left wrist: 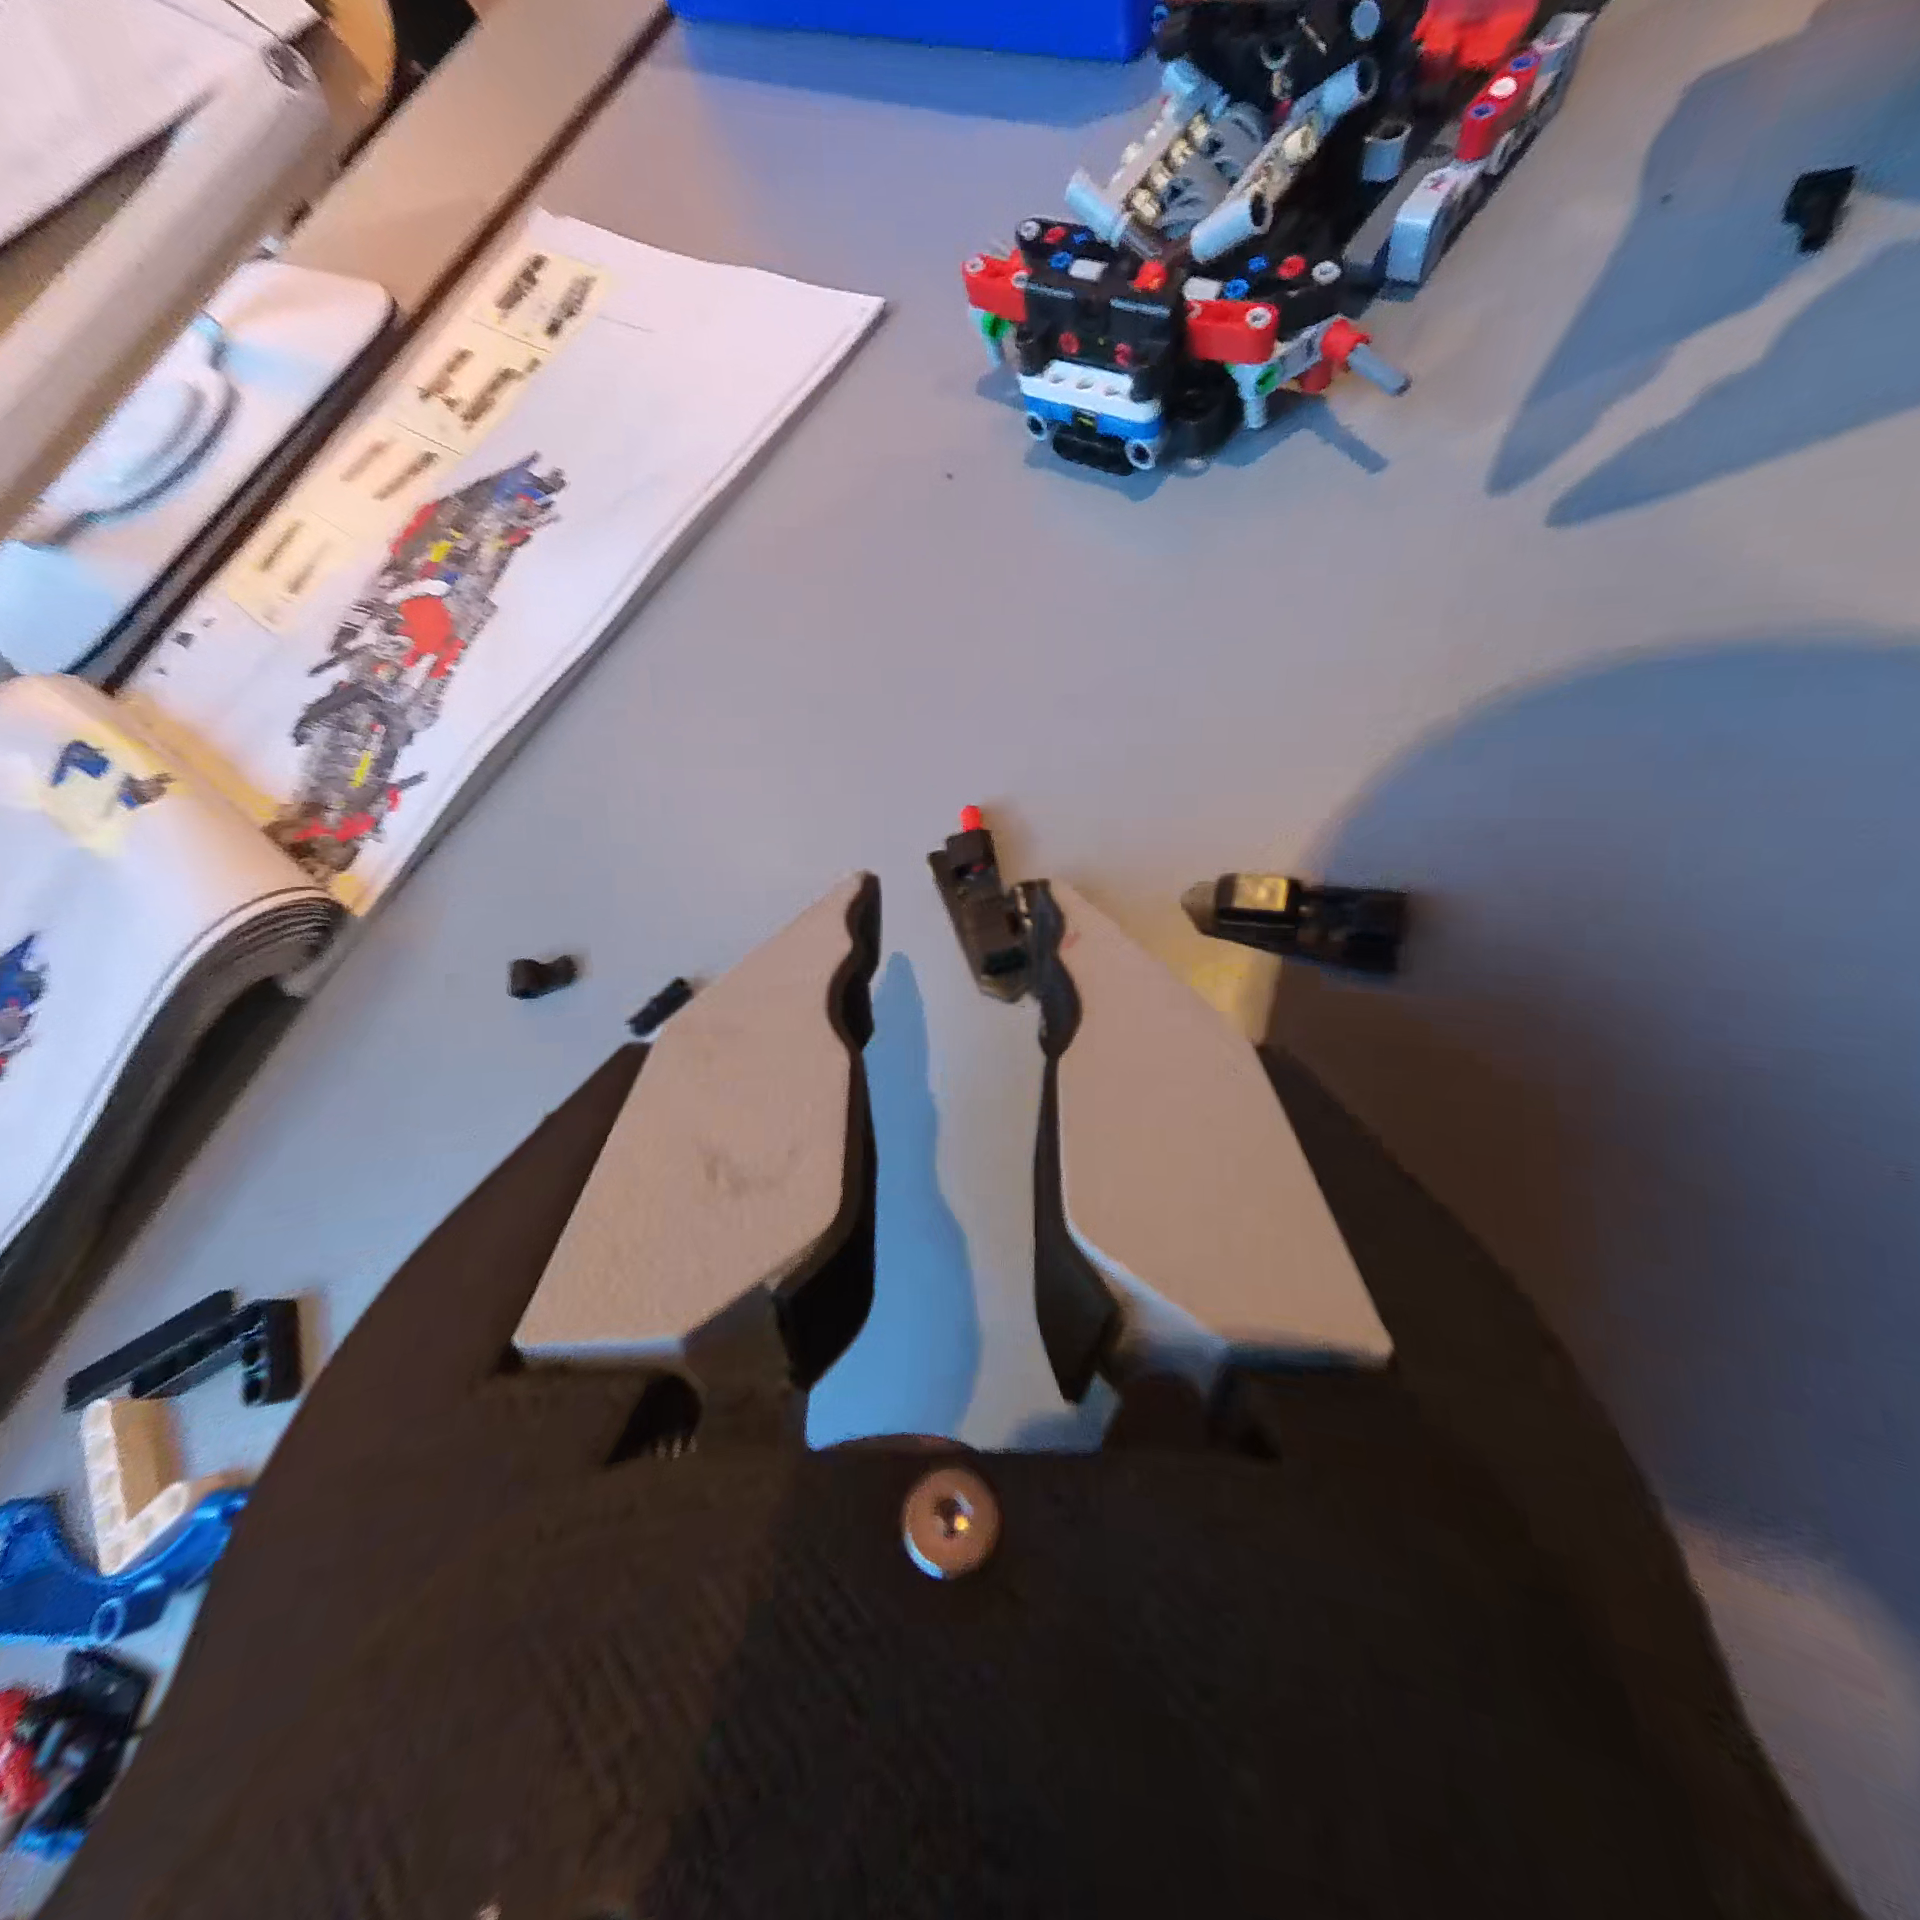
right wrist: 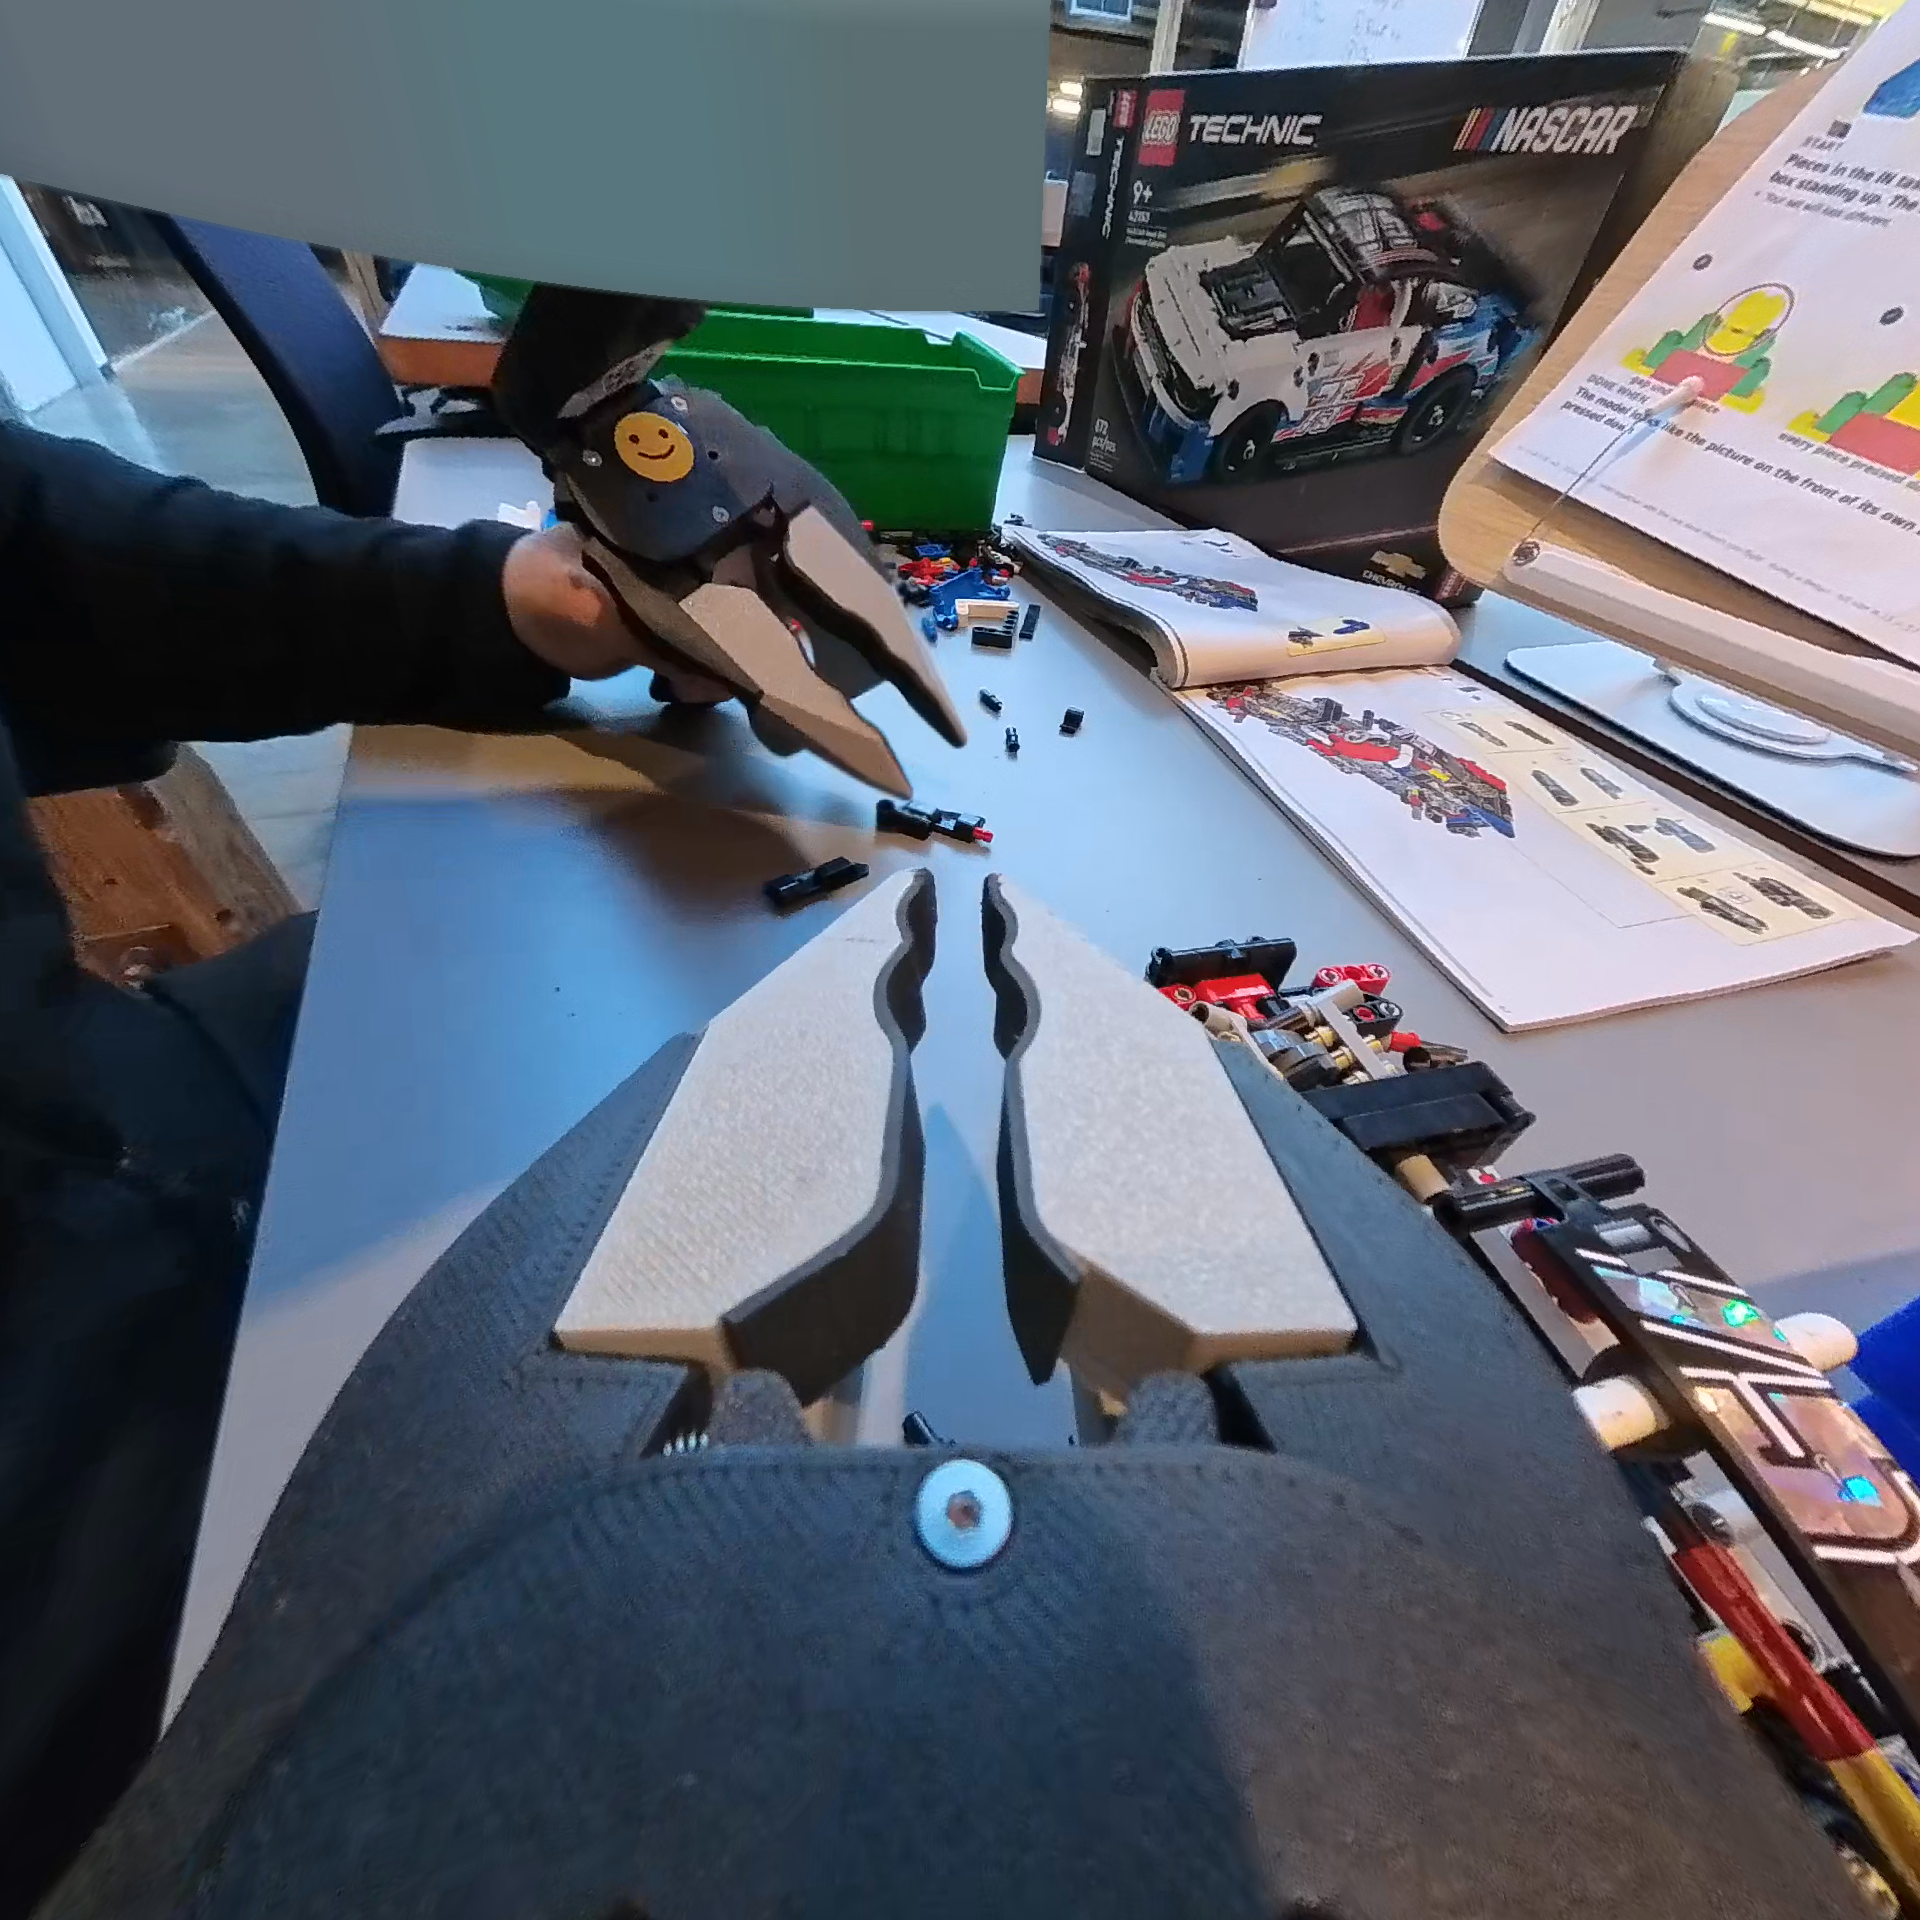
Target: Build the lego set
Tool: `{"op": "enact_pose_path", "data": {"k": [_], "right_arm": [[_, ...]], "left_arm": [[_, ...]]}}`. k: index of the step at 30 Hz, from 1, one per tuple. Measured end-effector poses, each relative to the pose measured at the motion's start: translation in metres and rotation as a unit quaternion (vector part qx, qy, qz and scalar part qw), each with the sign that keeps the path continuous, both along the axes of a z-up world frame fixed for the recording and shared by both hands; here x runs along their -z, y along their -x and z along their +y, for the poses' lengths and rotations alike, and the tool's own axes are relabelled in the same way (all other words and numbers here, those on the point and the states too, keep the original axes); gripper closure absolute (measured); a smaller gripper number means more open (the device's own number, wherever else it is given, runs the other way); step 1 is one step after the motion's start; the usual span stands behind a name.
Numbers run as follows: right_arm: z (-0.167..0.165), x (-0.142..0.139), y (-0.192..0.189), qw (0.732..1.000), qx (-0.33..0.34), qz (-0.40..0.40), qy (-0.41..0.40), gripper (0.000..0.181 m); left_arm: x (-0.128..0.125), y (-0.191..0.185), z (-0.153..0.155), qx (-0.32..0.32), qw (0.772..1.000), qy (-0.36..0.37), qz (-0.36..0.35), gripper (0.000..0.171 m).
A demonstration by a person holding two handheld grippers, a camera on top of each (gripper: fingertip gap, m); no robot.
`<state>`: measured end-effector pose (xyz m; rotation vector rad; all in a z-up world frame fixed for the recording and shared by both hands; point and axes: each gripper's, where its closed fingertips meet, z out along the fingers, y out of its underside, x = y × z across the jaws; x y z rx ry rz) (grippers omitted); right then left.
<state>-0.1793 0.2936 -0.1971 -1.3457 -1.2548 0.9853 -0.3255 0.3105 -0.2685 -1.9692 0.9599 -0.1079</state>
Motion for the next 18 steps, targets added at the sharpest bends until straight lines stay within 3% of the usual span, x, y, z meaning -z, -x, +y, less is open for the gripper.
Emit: {"op": "enact_pose_path", "data": {"k": [3,7,18], "right_arm": [[-0.001,-0.002,0.000,1.000,0.001,0.002,-0.007,0.176],[-0.001,-0.003,-0.001,1.000,0.003,0.004,-0.009,0.177],[-0.003,-0.002,0.000,1.000,0.001,0.002,-0.016,0.177]], "left_arm": [[0.014,-0.001,-0.005,-0.002,0.999,0.042,0.020,0.144],[0.017,-0.001,-0.009,0.003,0.998,0.062,0.015,0.158],[0.016,0.042,-0.033,0.008,0.997,0.076,0.021,0.152]]}}
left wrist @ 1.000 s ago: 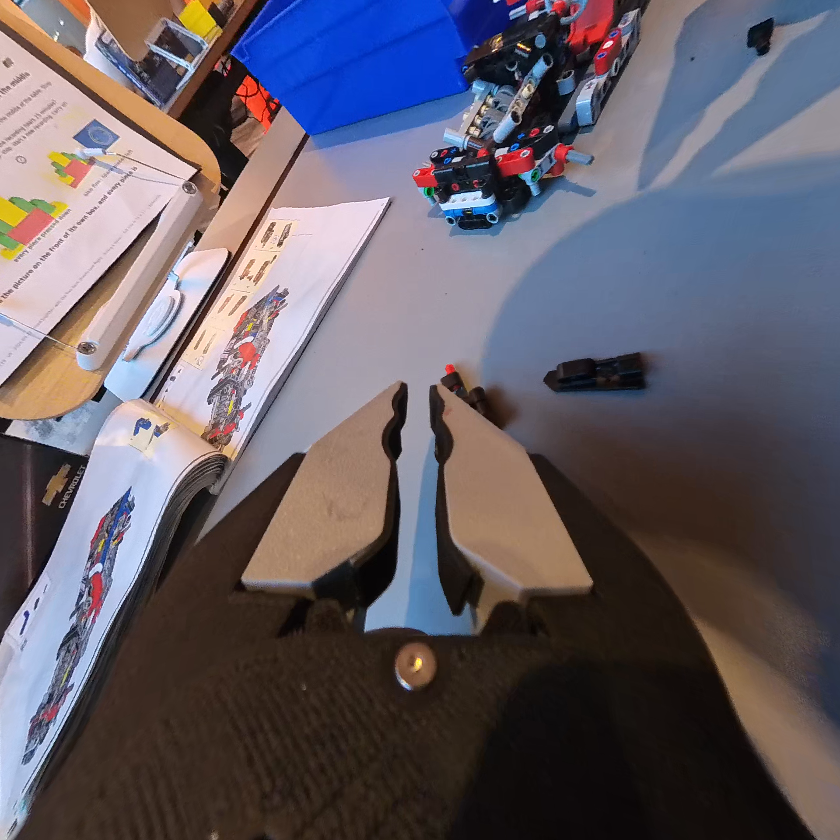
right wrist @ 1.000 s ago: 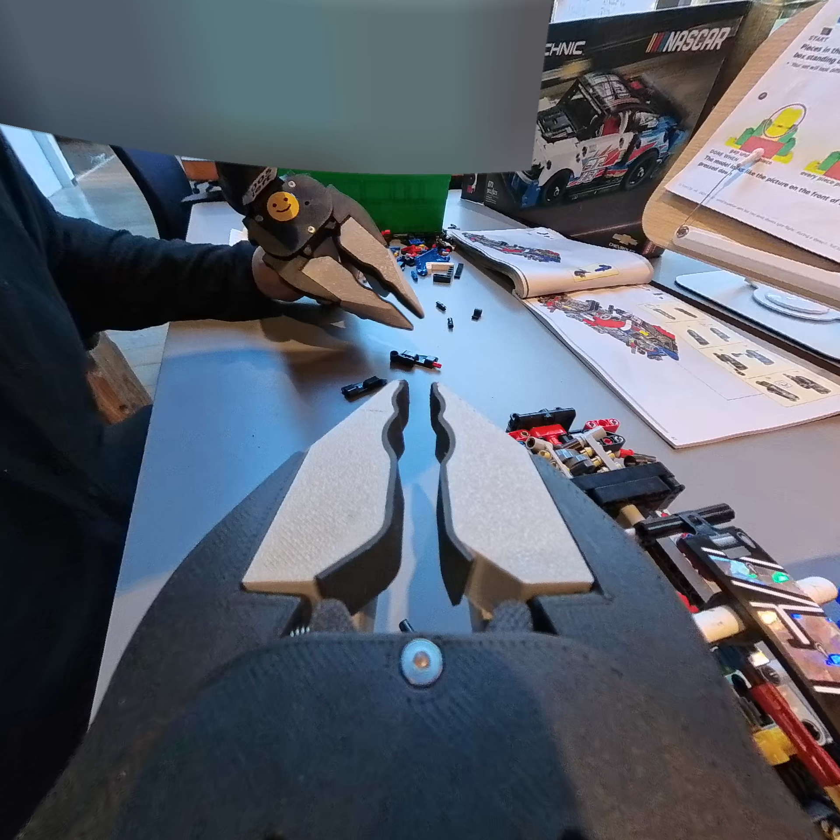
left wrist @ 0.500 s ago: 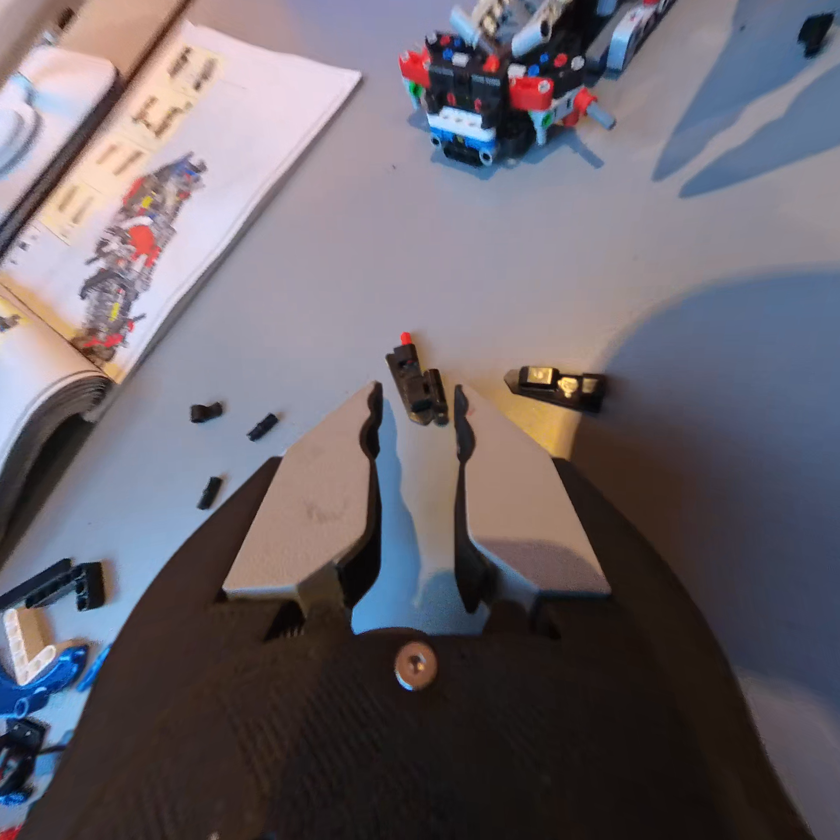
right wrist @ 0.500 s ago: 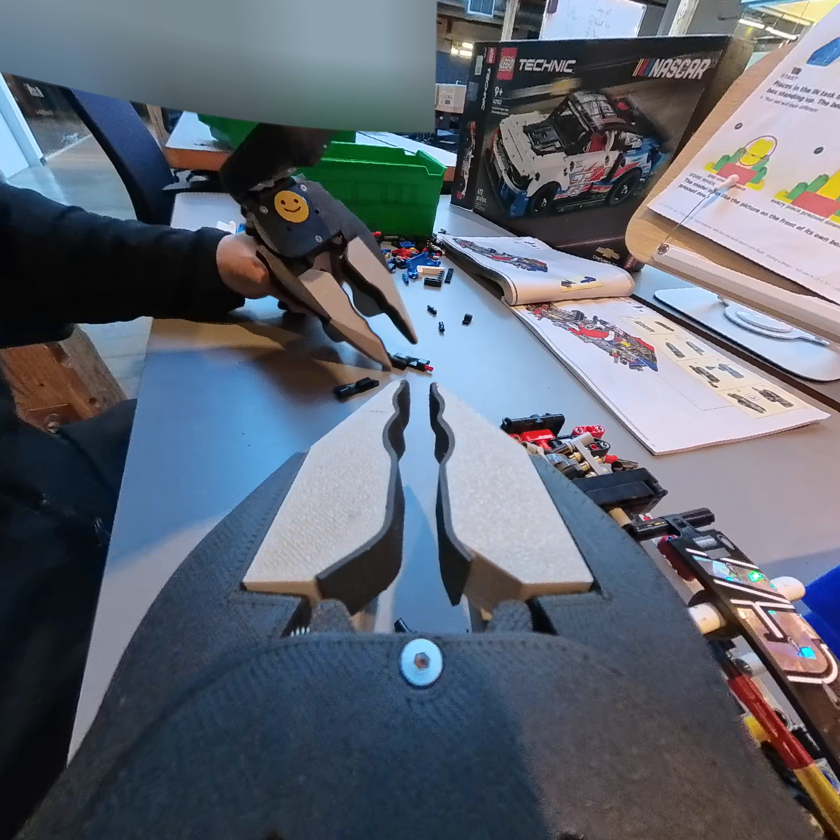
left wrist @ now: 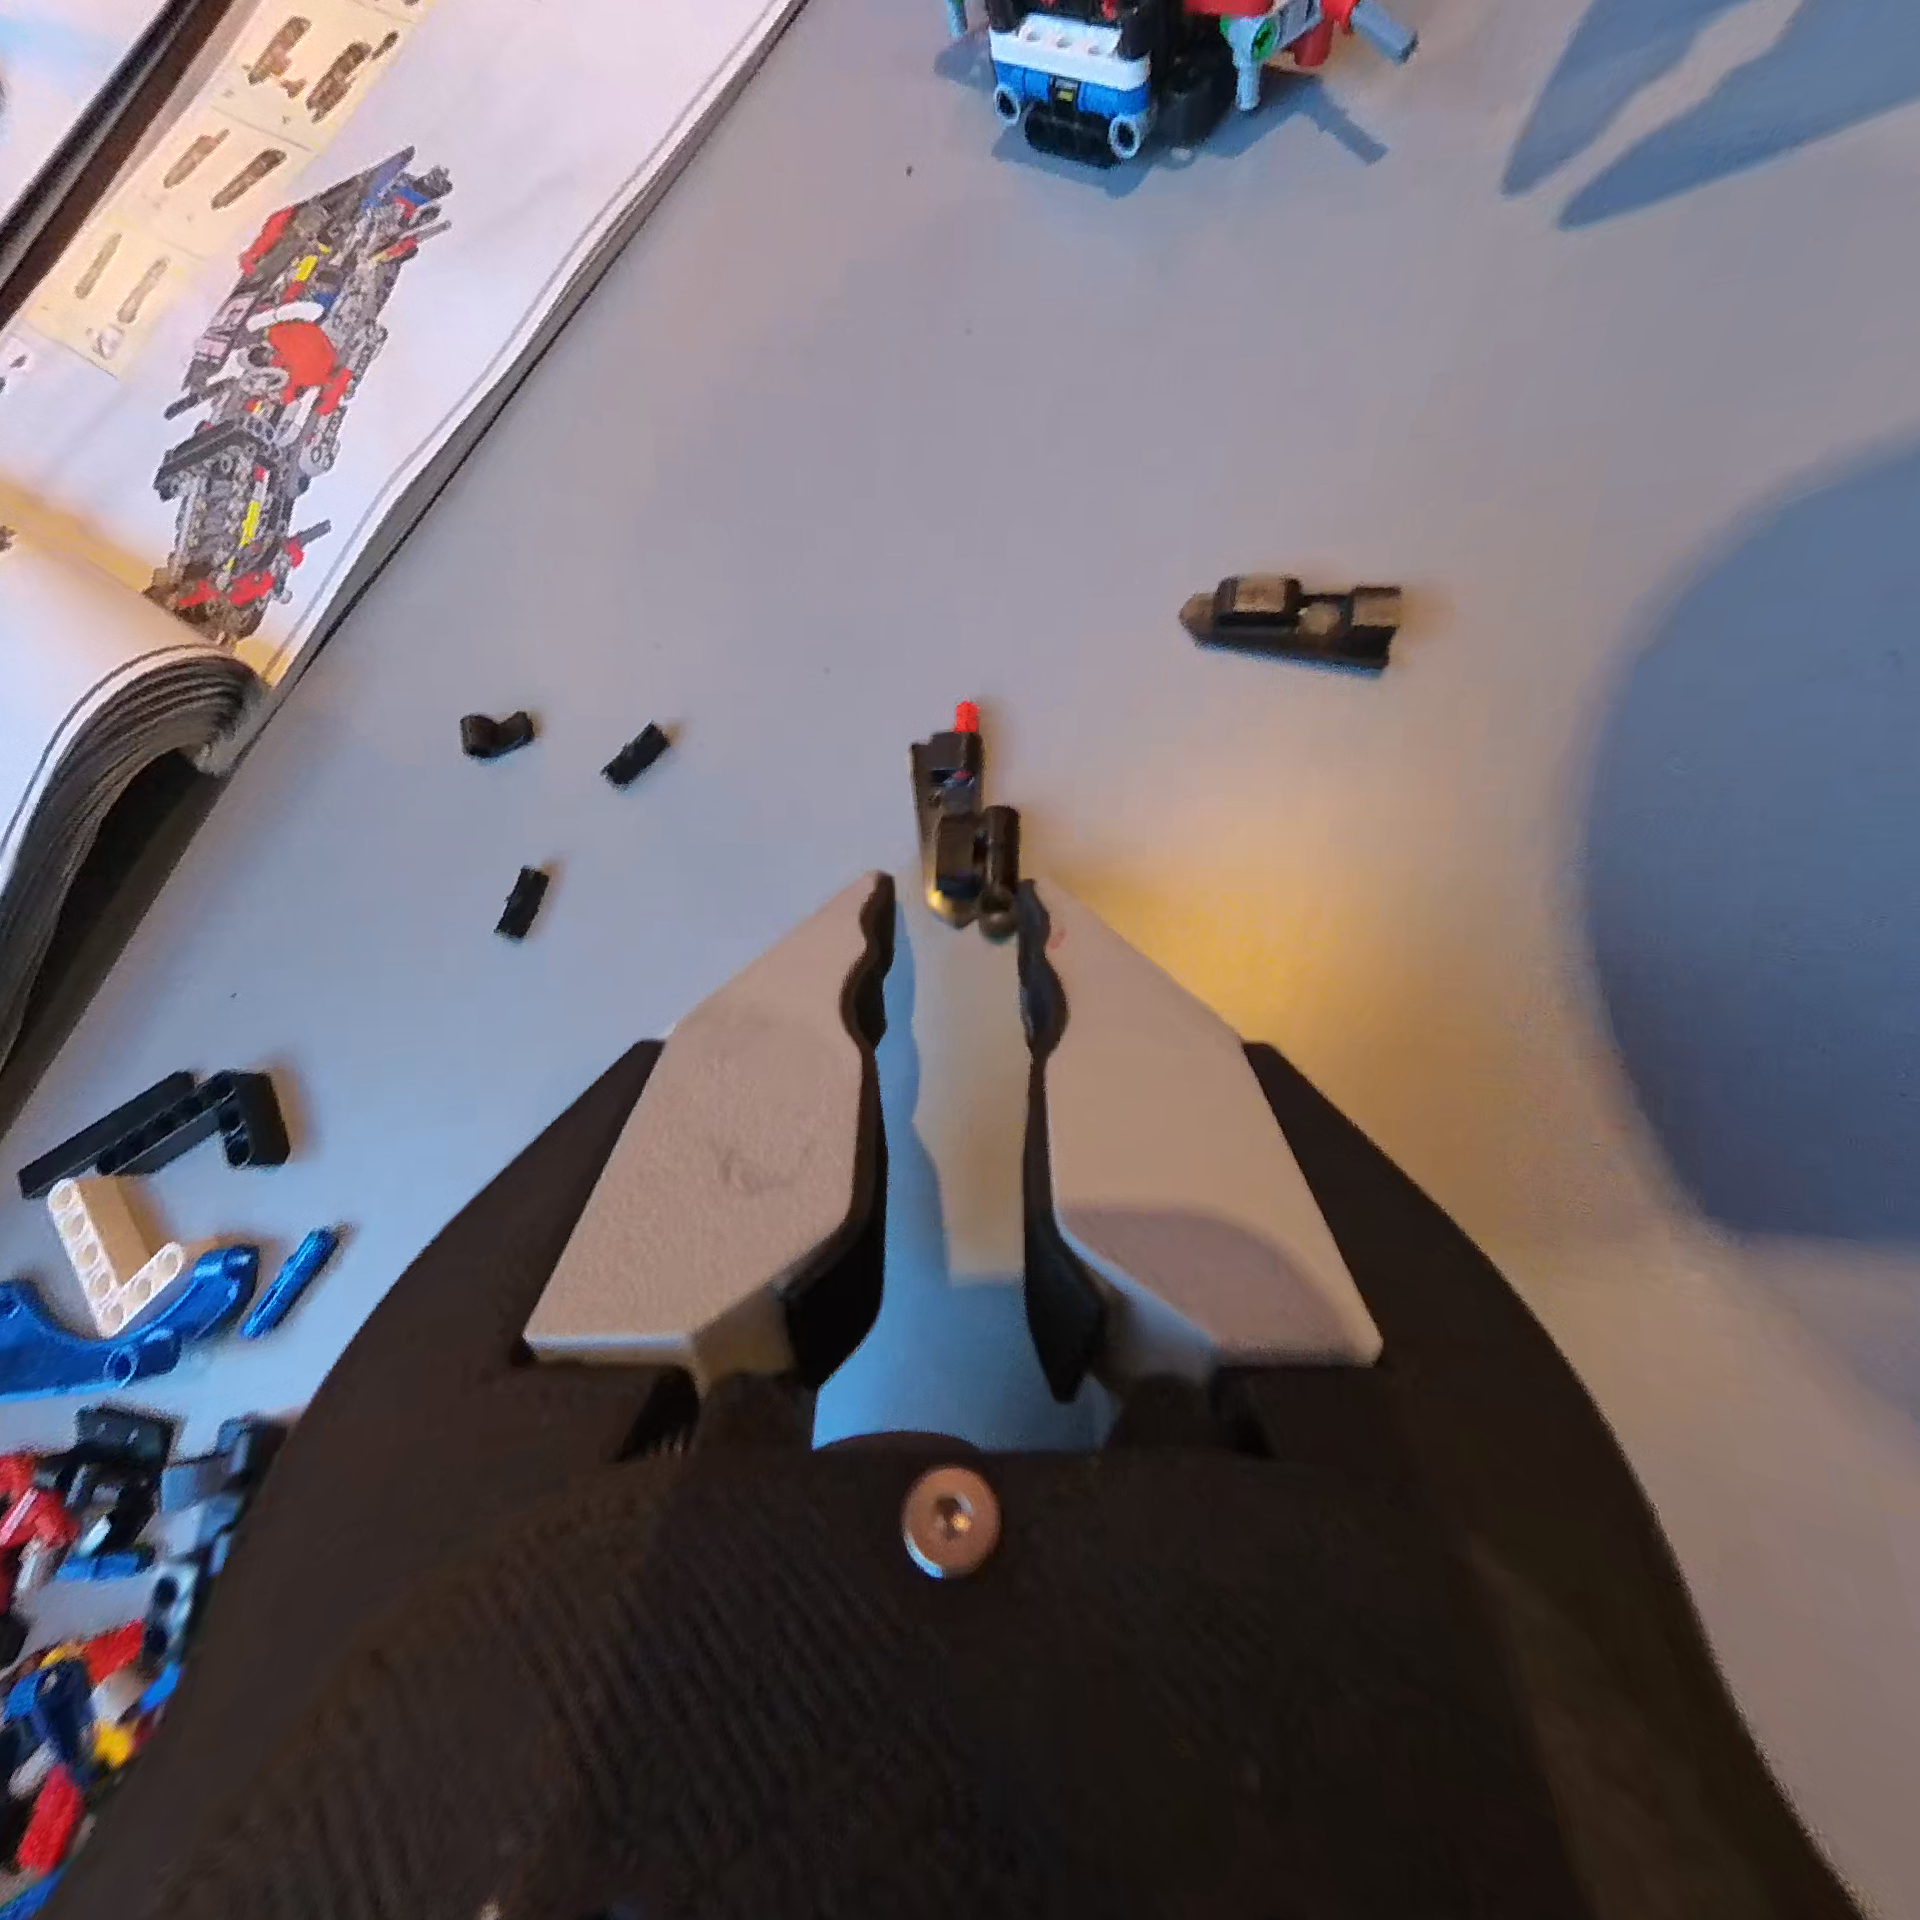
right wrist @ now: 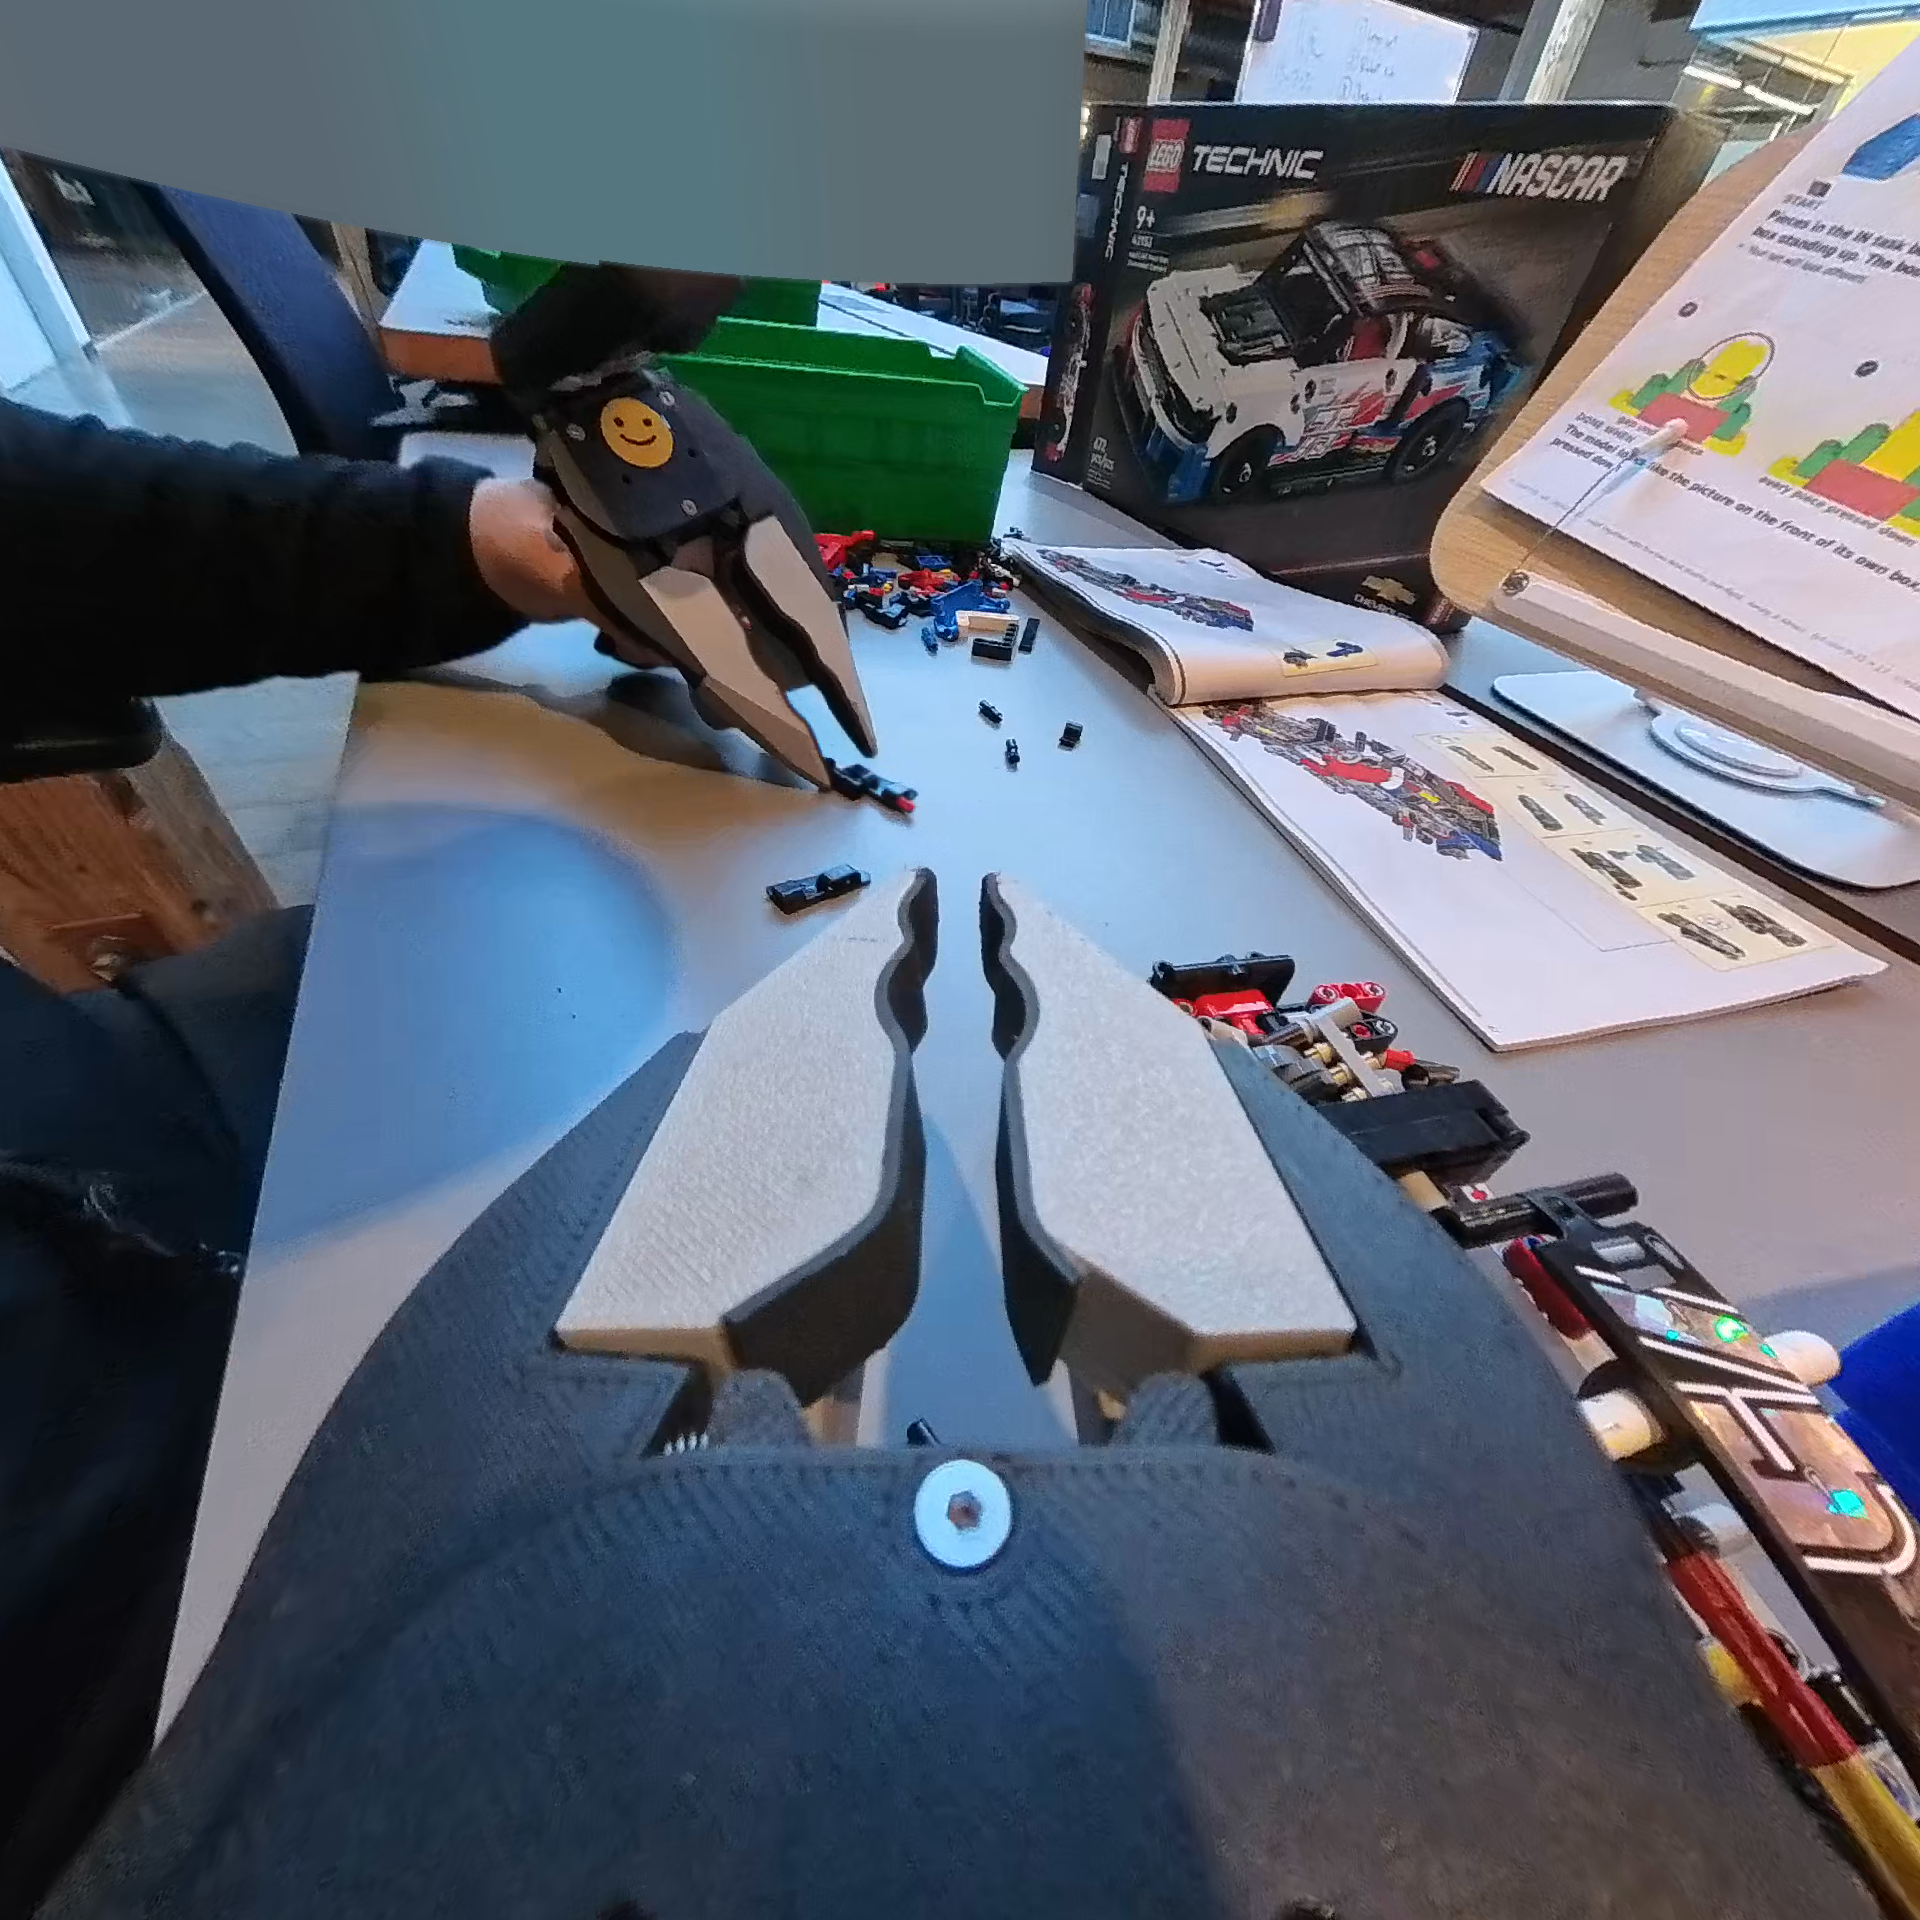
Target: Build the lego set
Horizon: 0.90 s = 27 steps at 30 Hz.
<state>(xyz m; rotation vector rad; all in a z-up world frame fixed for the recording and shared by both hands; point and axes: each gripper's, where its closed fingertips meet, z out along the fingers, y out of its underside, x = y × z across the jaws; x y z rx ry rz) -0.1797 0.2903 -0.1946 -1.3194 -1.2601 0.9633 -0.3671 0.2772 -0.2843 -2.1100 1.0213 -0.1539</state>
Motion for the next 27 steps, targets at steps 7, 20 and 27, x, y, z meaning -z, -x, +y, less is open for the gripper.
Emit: {"op": "enact_pose_path", "data": {"k": [7,20,27], "right_arm": [[0.006,-0.003,-0.003,1.000,0.013,0.011,0.008,0.177],[0.006,-0.002,-0.005,1.000,0.012,0.011,0.010,0.177],[0.005,-0.004,-0.005,1.000,0.004,0.019,0.018,0.177]], "left_arm": [[-0.019,0.022,0.008,-0.020,0.999,-0.019,0.026,0.146],[-0.001,0.042,0.109,-0.092,0.989,0.113,0.026,0.151],[0.003,0.046,0.116,-0.093,0.989,0.095,0.059,0.156]]}}
